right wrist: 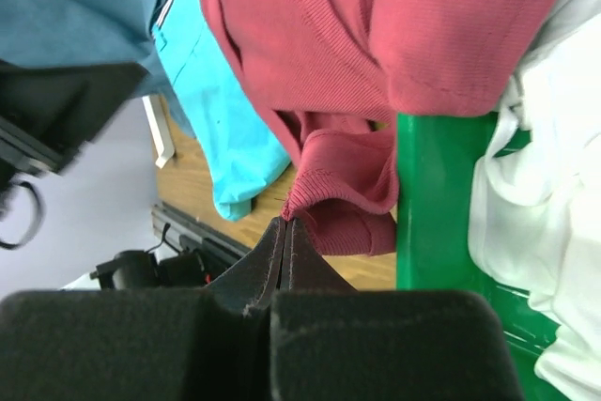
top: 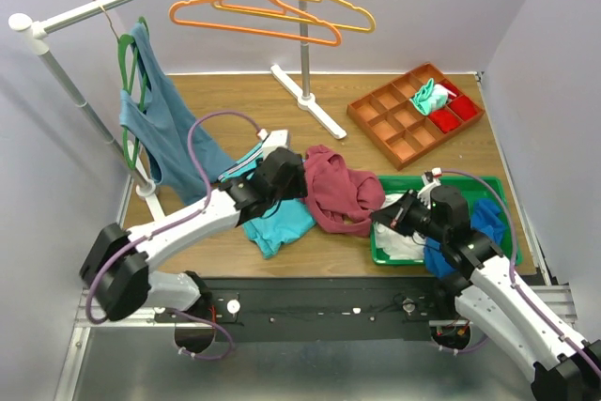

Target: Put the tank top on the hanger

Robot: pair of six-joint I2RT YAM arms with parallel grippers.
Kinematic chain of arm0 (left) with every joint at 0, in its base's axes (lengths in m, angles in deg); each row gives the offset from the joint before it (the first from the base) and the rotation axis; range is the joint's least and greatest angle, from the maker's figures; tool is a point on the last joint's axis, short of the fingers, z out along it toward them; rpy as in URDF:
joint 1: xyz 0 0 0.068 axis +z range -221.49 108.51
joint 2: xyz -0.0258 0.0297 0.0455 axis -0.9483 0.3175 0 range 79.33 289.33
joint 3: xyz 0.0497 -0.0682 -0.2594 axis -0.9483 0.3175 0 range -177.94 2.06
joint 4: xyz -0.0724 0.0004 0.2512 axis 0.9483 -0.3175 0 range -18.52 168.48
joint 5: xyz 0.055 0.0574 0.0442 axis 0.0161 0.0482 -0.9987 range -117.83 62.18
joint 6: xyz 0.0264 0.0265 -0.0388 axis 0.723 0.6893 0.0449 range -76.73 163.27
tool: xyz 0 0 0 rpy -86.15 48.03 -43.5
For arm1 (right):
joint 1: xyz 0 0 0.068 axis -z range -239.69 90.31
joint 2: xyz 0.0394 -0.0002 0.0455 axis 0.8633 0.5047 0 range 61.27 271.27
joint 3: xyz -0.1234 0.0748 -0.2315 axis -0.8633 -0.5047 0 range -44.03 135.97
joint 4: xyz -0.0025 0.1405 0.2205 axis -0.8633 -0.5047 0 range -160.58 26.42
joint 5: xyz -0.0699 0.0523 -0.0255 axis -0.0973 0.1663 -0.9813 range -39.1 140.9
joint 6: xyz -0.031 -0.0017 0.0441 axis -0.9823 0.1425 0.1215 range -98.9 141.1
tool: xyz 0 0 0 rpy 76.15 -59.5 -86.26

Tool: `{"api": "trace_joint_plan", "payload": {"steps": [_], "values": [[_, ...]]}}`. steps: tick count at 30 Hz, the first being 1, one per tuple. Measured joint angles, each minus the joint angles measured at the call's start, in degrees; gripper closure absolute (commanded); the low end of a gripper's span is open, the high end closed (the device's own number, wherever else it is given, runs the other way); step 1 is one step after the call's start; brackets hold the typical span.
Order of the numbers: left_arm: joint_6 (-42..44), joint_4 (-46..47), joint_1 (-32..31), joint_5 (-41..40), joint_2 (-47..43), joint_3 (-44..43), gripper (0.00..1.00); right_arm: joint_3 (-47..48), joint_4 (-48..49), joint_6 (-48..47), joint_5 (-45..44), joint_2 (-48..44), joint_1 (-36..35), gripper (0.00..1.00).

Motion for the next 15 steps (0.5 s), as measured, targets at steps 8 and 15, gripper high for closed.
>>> {"api": "trace_joint_plan", "payload": {"steps": [8, 15], "values": [[7.6, -0.2, 1.1, 0.3, 17.5, -19.5, 0.35, 0.1, -0.9, -1.0, -2.4, 0.9, 0.0, 0.99], [15.8, -2.3, 3.4, 0.5, 30.4, -30.0, 0.28, 1.2, -2.5, -1.7, -3.2, -0.5, 0.0, 0.99]]}}
